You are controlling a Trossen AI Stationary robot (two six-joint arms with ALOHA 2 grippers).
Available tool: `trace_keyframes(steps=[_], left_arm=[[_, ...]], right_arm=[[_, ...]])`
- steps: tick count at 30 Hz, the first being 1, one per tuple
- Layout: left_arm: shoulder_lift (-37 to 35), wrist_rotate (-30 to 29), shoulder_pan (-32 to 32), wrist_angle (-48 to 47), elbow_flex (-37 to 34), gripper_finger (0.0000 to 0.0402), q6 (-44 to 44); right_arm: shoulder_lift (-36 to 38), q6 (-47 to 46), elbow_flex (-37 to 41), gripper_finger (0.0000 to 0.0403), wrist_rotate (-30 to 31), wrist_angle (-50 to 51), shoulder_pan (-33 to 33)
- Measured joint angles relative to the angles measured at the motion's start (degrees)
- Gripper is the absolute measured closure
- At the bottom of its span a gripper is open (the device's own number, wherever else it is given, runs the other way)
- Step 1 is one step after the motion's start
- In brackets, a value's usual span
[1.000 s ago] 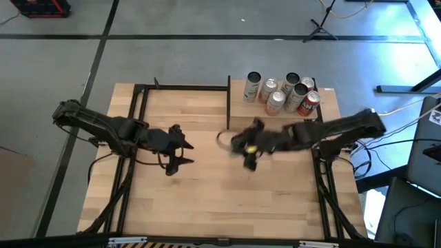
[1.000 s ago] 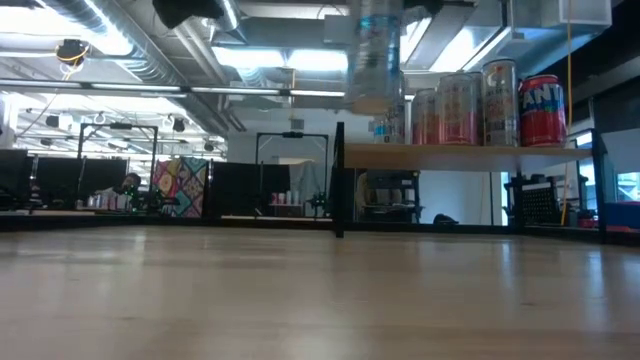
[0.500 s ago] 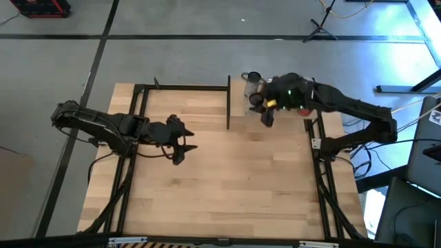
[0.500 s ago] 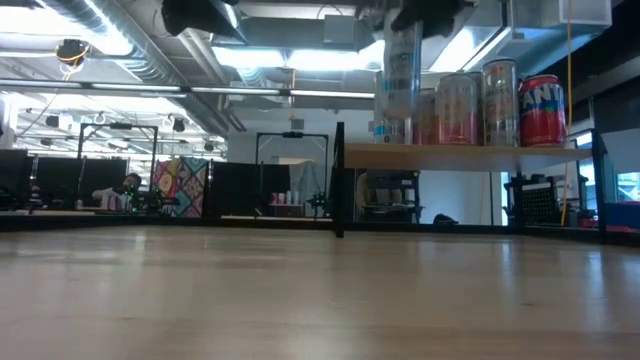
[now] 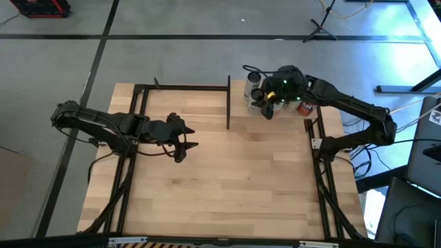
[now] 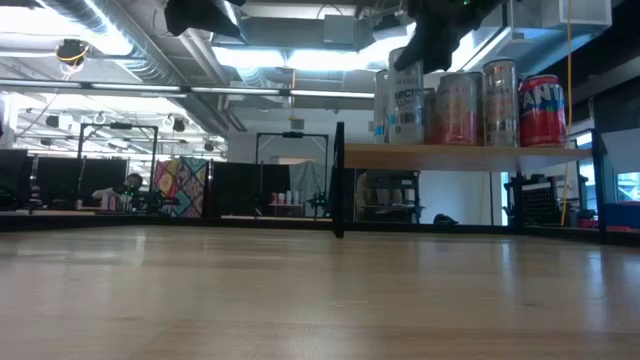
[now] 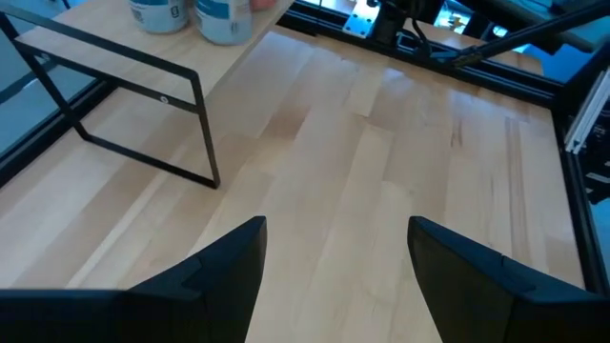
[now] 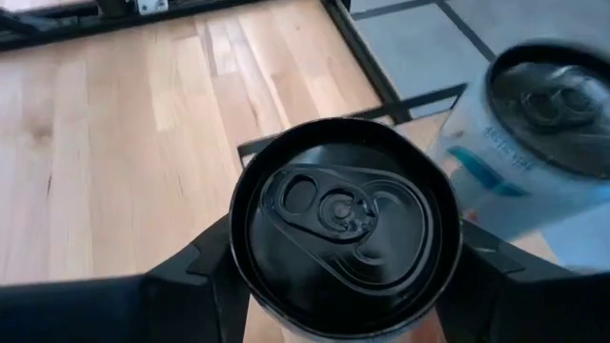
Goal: Place canned beverage on shelf
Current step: Put the white blue soda can on the shelf aligned with the other white blue soda can, then return to Home Position
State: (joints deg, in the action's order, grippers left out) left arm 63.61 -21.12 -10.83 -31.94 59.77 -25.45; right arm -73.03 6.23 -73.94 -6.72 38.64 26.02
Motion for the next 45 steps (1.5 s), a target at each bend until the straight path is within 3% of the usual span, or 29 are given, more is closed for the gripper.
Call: trace_keyframes(steps=[13, 20, 26, 31, 36, 39, 42, 45], left_arm=[[0.0, -0.5, 0.0, 0.5, 0.0, 0.0152, 0.0], [0.0, -0.5, 0.0, 1.7, 0.0, 0.0152, 0.0], [0.0, -0.5, 0.0, 1.7, 0.0, 0.0152, 0.1], [0.0, -0.5, 0.0, 1.7, 0.0, 0.0152, -0.2], [0.0, -0.4, -0.5, 2.0, 0.0, 0.0152, -4.3], [0.0, -0.7, -0.5, 2.6, 0.0, 0.0153, -4.5], [0.0, -0.6, -0.2, 3.3, 0.0, 0.0164, -4.0], [0.0, 1.6, 0.4, 3.4, 0.0, 0.0203, -2.5]], right_arm=[[-0.5, -0.2, 0.8, 0.0177, -0.8, -1.4, 1.1], [-0.7, -0.1, 0.8, 0.0061, -0.4, -1.8, 1.1], [-0.6, -0.1, -0.1, 0.0026, 0.1, -1.1, 1.1], [-0.6, 0.6, -5.0, 0.0034, 0.1, 0.4, 1.0], [-0.6, 1.6, -14.8, 0.0045, 2.0, 10.0, 1.0], [-0.4, -2.5, -19.7, 0.0058, 0.6, 14.0, -1.2], [0.2, -6.6, -20.0, 0.0093, -0.3, 14.5, -6.8], [0.6, -10.1, -16.8, 0.0159, 1.3, 12.1, -14.9]])
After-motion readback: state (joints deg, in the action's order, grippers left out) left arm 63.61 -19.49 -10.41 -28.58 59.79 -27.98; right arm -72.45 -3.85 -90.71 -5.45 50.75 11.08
